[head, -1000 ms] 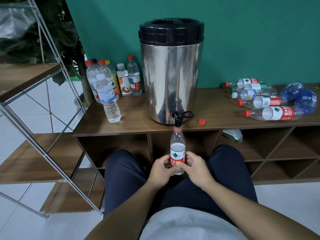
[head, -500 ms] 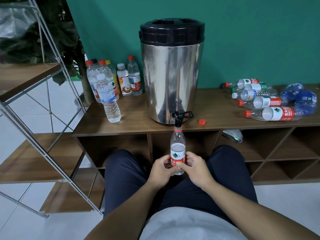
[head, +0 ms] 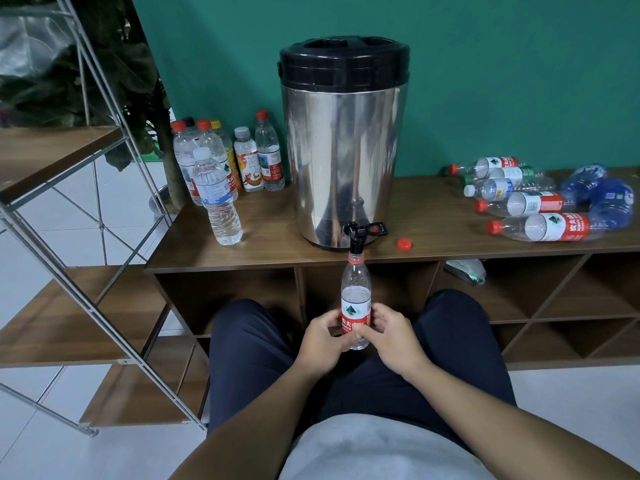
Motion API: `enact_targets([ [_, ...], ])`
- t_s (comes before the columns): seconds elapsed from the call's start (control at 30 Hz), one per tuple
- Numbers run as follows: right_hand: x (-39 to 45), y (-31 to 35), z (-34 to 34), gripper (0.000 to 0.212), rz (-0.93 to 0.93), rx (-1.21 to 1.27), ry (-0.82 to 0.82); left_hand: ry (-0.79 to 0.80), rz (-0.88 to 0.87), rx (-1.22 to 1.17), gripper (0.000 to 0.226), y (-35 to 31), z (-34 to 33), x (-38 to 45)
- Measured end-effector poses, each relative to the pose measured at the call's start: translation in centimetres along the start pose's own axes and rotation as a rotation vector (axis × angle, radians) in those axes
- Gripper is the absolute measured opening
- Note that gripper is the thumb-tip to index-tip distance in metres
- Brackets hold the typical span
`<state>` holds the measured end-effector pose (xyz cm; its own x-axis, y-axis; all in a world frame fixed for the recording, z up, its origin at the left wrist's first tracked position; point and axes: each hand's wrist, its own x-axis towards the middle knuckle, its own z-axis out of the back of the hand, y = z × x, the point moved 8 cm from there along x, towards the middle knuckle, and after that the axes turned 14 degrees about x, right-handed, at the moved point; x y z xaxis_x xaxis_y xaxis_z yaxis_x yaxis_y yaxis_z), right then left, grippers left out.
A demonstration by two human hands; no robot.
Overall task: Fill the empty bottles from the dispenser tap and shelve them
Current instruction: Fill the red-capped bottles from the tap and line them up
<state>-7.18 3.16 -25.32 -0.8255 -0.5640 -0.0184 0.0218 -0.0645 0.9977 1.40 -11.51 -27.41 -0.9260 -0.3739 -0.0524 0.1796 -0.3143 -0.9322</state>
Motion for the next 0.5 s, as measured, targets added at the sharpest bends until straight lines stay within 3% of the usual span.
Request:
enact_targets([
  [0.5, 0.04, -0.10, 0.01, 0.048, -0.003, 0.007, -0.005, 0.009, -0.008, -0.006, 0.041, -0.09, 0.05, -0.10],
])
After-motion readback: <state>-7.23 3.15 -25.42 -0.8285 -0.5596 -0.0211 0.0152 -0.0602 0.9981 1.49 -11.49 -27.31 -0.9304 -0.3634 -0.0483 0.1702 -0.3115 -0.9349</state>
